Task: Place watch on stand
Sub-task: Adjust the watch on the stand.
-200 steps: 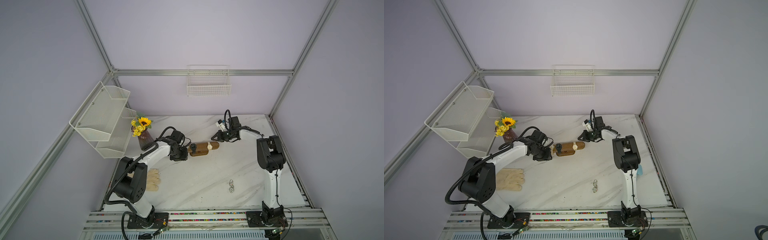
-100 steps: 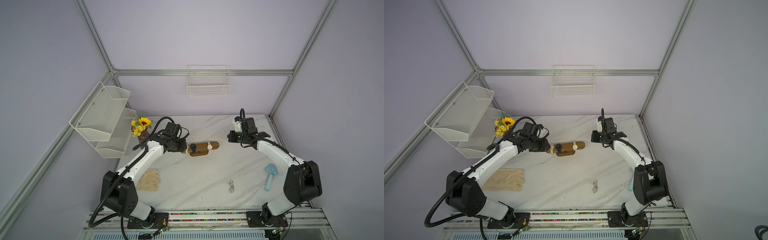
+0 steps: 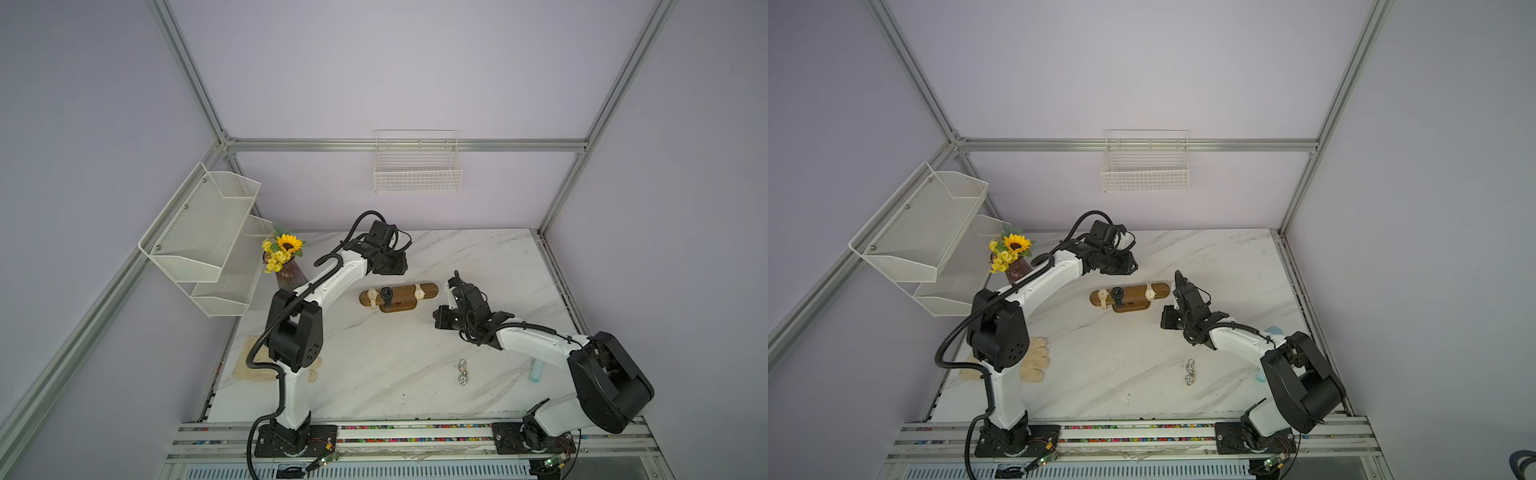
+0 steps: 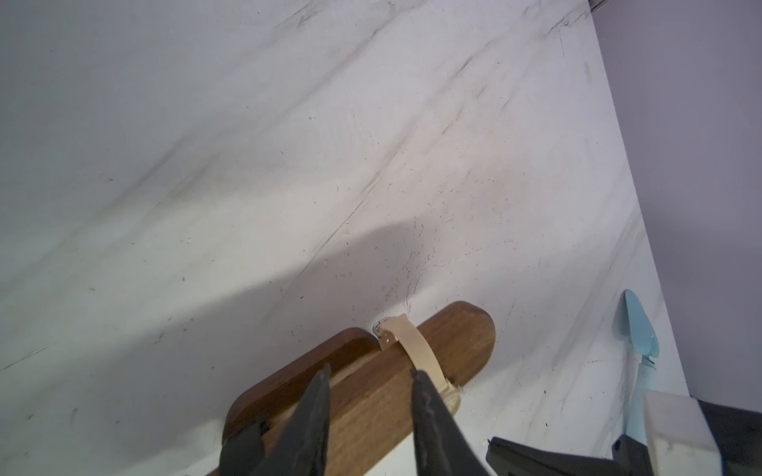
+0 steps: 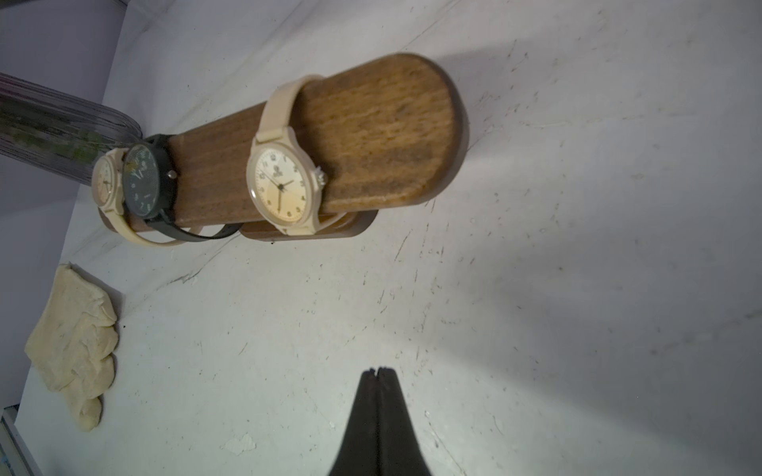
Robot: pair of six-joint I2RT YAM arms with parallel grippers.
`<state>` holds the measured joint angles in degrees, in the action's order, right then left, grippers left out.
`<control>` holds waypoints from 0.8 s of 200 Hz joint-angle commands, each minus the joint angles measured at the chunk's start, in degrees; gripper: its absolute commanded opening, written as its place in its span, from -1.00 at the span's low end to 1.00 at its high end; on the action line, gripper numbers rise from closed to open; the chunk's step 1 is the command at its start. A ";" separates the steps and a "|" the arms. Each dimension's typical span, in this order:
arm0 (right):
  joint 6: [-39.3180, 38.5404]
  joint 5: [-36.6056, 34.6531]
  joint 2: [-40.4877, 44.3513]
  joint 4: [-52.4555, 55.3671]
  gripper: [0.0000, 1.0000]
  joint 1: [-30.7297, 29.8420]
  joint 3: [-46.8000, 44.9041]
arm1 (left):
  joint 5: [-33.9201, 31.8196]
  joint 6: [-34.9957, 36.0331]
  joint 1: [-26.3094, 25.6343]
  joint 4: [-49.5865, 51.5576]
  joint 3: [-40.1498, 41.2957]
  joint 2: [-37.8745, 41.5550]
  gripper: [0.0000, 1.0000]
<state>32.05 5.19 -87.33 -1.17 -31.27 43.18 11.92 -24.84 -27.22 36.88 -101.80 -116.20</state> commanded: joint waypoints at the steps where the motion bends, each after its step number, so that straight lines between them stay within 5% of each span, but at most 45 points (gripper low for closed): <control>1: 2.60 1.33 -4.33 -7.26 -1.00 -0.46 3.33 | 2.64 0.71 -0.14 -1.24 -6.48 -3.90 -0.34; 66: 1.17 2.76 -11.47 -6.56 -1.00 -0.55 11.14 | 6.01 1.02 -0.20 -1.21 -12.88 -12.02 -0.34; 160: 0.22 2.66 -11.33 -6.04 -1.00 -0.56 13.29 | 8.99 1.02 -0.46 -1.59 -12.69 -15.99 -0.45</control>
<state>32.69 8.43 -98.91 -6.28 -31.57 54.87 19.22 -24.67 -27.31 36.51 -112.12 -131.81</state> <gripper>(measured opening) 0.040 0.283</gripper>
